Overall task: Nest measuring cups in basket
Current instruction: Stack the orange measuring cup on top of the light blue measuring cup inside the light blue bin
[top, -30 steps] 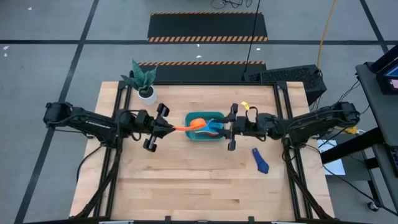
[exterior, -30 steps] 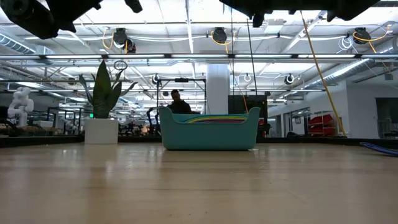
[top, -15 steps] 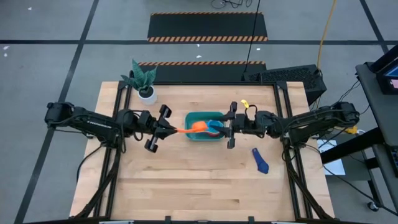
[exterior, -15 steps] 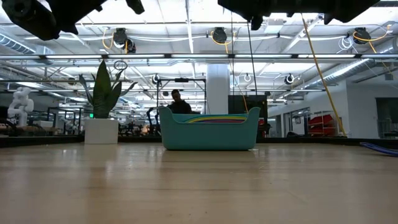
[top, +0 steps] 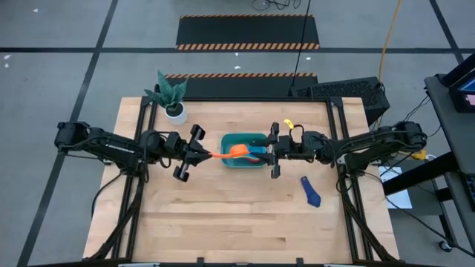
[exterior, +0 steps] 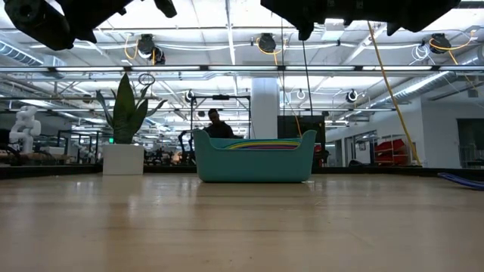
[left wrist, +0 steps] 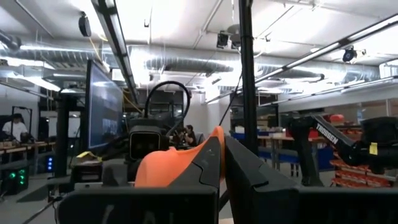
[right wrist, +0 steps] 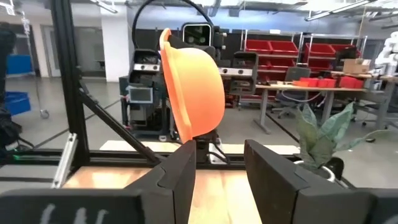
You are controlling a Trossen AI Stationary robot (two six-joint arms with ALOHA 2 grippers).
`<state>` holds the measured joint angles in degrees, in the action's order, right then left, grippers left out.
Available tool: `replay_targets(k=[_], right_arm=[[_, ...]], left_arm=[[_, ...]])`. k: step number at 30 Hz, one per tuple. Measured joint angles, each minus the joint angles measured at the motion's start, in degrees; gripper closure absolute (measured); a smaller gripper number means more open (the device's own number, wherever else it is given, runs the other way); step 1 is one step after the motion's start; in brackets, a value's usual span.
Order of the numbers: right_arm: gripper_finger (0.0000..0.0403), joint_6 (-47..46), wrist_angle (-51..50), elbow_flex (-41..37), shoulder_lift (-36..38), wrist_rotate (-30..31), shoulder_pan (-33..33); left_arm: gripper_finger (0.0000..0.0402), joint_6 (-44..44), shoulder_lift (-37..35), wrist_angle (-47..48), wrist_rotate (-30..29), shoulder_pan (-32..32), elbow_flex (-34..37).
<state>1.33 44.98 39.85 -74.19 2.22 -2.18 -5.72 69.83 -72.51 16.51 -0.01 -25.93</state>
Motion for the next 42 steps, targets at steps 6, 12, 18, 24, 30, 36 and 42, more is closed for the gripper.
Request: replay_targets(k=[6, 12, 18, 24, 30, 36, 42], right_arm=[[0.0285, -0.70, 0.05, 0.01, -0.09, -2.35, 0.27], [0.0284, -0.72, -0.14, 0.01, -0.09, -2.45, 0.25], [0.0274, -0.73, -0.16, 0.01, -0.09, -2.50, 0.22], [0.0270, -1.39, 0.69, 0.01, -0.09, -2.50, 0.22], [0.0272, -1.53, 0.72, 0.01, -0.09, -2.46, 0.22], [0.0273, -3.64, 2.46, 0.01, -0.06, -2.43, 0.22], [0.0279, -3.68, 2.49, 0.01, -0.06, -2.41, 0.22]], left_arm=[[0.0394, 0.05, -0.01, 0.02, 0.00, 0.04, 0.00], [0.0394, -0.62, -0.03, -1.38, 0.41, 0.04, 0.00], [0.0394, -0.83, -0.29, -1.33, 1.05, 0.04, 0.00], [0.0394, -0.41, -0.08, -0.99, 1.02, 0.04, 0.00], [0.0394, 0.27, 0.32, -1.07, -0.09, 0.04, 0.02], [0.0394, 0.37, 0.32, -0.94, -0.09, 0.04, 0.02], [0.0394, 0.63, 1.38, -1.17, -1.97, 0.04, 0.04]])
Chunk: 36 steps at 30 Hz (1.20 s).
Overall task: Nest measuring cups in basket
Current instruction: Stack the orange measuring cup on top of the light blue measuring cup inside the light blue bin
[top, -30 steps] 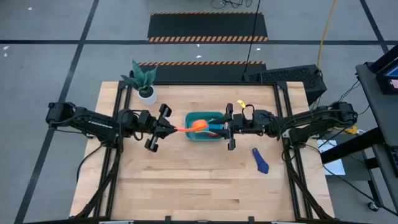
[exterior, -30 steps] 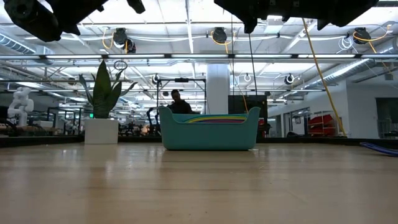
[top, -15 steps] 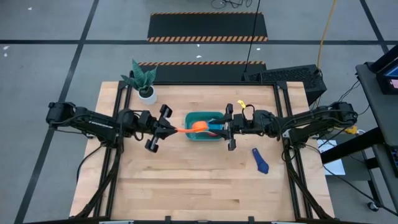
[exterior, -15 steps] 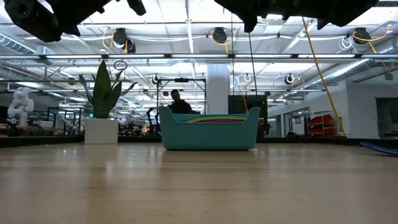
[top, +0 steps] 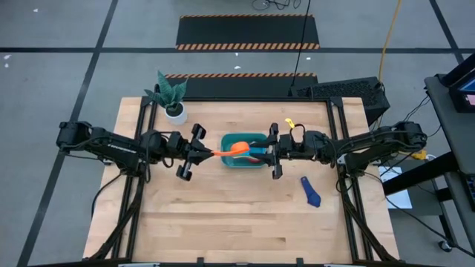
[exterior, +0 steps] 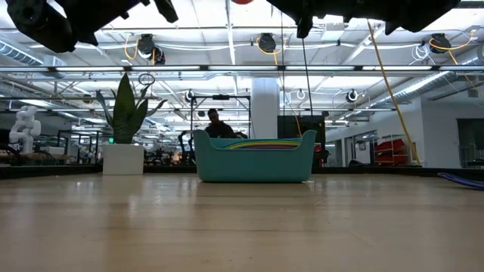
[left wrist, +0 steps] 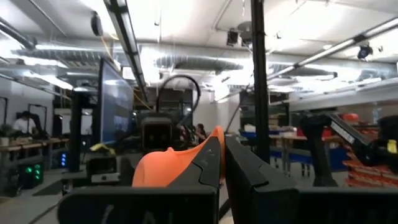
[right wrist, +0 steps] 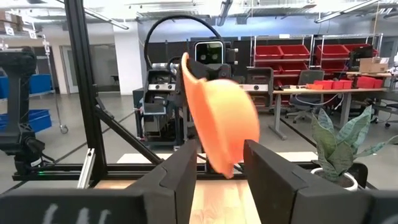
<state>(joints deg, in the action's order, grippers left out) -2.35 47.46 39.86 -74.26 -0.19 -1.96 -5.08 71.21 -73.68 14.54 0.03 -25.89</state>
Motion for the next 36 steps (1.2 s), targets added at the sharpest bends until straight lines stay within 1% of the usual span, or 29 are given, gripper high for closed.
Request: replay_targets(k=[3, 9, 12, 15, 18, 20, 25, 29, 32, 36], right_arm=[[0.0291, 0.00, 0.33, 0.00, 0.00, 0.02, 0.00], [0.0324, 0.00, 1.17, 0.00, 0.02, 0.17, 0.02], [0.0351, 0.00, 1.16, 0.00, 0.02, 0.20, 0.02], [0.0388, 0.39, 1.06, 0.00, 0.00, 0.19, 0.02], [0.0394, 1.17, 1.12, 0.00, 0.02, 0.18, 0.02], [0.0393, 1.34, 1.16, 0.00, 0.02, 0.09, 0.02], [0.0401, 1.38, 0.66, 0.02, 1.28, -0.61, -0.09], [0.0402, 1.33, -2.88, 0.04, 3.77, -0.35, -0.41], [0.0402, 0.75, -6.39, 0.04, 6.16, -0.13, -0.92], [0.0402, -1.30, -12.47, 0.04, 9.32, -0.13, -0.94]], left_arm=[[0.0394, -0.12, 1.37, -0.94, -0.88, -0.15, -0.72], [0.0394, -0.15, 3.66, -2.70, -0.54, -0.33, -1.64], [0.0394, -0.26, 4.21, -3.97, -0.50, -0.28, -1.64], [0.0394, -0.11, 4.23, -3.91, -0.64, -0.30, -1.64], [0.0388, 1.12, 4.18, -4.01, -2.51, -0.31, -1.66], [0.0373, 2.79, 4.21, -3.39, -3.53, -0.29, -1.72], [0.0303, 6.16, 3.49, -0.60, -6.02, -0.19, -1.62], [0.0254, 6.85, 1.10, 5.11, -9.09, -0.05, -1.66], [0.0230, 9.29, -2.18, 10.41, -9.81, 0.00, -1.66], [0.0217, 13.15, -7.31, 19.86, -10.29, -0.26, -1.66]])
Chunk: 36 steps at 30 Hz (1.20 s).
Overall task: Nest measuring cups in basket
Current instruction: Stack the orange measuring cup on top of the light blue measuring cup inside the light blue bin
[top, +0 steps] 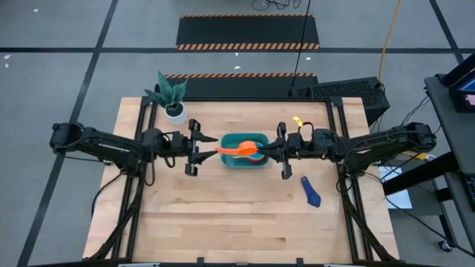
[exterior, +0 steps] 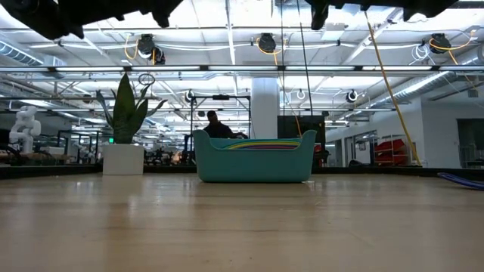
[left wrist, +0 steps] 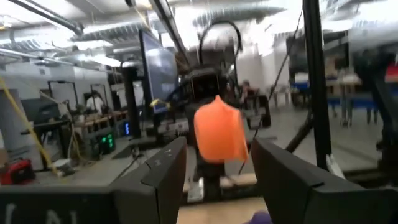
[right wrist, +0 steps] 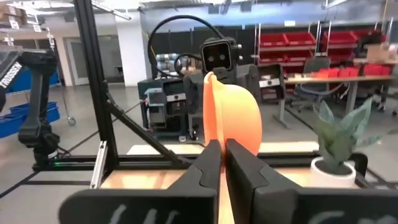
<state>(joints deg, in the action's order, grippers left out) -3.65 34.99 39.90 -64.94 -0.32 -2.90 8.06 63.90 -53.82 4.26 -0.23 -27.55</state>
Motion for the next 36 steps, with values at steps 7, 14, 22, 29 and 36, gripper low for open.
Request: replay_targets(k=[7, 14, 22, 29, 36], right_arm=[[0.0403, -1.29, -8.89, 0.00, 2.55, 0.04, 0.13], [0.0403, -8.03, -10.11, -0.03, 1.82, 0.08, 1.71], [0.0403, -11.36, -9.28, -0.05, 0.02, -1.46, 3.45], [0.0403, -13.64, -4.87, -0.04, -4.45, -5.14, 5.72], [0.0403, -16.08, 0.40, -0.04, -11.01, -14.18, 8.68]], left_arm=[[0.0215, 10.83, -9.24, 19.15, -5.89, -4.62, 0.00], [0.0215, 30.28, -9.59, 28.03, -23.15, -15.36, 0.00], [0.0215, 59.82, -1.60, 28.60, -42.99, -25.80, 0.02], [0.0215, 79.57, 6.23, 13.79, -56.53, -28.23, 0.02], [0.0215, 92.18, 10.04, 9.67, -56.76, -28.83, 0.02]])
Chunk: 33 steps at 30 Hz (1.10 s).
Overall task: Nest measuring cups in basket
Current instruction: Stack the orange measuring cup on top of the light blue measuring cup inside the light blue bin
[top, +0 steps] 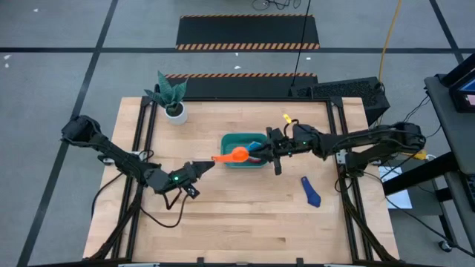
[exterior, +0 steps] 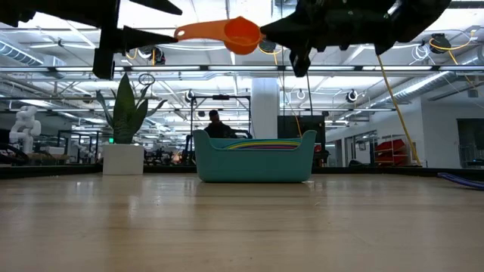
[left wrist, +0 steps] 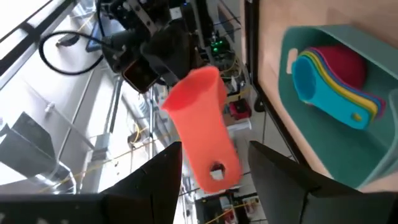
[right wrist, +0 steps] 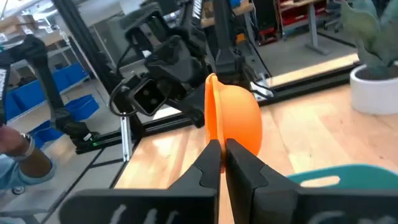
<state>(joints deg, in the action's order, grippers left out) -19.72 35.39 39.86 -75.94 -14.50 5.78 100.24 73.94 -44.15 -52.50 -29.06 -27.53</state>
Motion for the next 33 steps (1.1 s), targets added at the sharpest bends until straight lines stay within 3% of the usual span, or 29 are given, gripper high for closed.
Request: replay_targets(k=[7, 23, 33], right_arm=[[0.0403, -2.14, 3.79, 0.00, -3.68, -5.37, 1.77], [0.0403, -2.65, 6.15, 0.00, -5.75, -6.80, 2.12], [0.0403, -2.05, 5.60, 0.00, -5.75, -8.36, 2.12]], left_arm=[[0.0215, 4.45, 0.82, 1.08, -4.07, 0.02, 0.00], [0.0216, 10.24, 0.84, 4.07, -0.51, -1.09, -0.02], [0.0295, 12.23, 0.84, 4.07, -0.51, -0.92, -0.02]])
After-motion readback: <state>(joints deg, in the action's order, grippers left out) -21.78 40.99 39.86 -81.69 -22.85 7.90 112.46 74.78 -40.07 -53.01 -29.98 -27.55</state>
